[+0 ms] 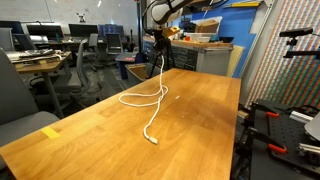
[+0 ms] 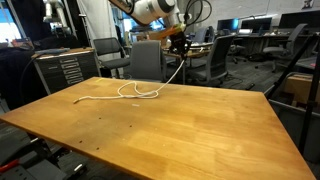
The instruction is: Tie a knot using the rope
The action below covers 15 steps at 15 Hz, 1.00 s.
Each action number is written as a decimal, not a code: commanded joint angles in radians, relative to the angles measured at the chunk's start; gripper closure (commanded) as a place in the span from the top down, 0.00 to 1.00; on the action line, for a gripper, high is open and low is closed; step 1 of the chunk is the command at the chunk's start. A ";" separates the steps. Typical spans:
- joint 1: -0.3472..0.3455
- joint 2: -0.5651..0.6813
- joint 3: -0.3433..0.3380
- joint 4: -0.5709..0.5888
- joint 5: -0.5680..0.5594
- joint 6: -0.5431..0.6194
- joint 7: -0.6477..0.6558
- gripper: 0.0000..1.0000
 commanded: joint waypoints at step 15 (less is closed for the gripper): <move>-0.098 -0.194 -0.185 0.090 -0.095 -0.085 0.563 0.09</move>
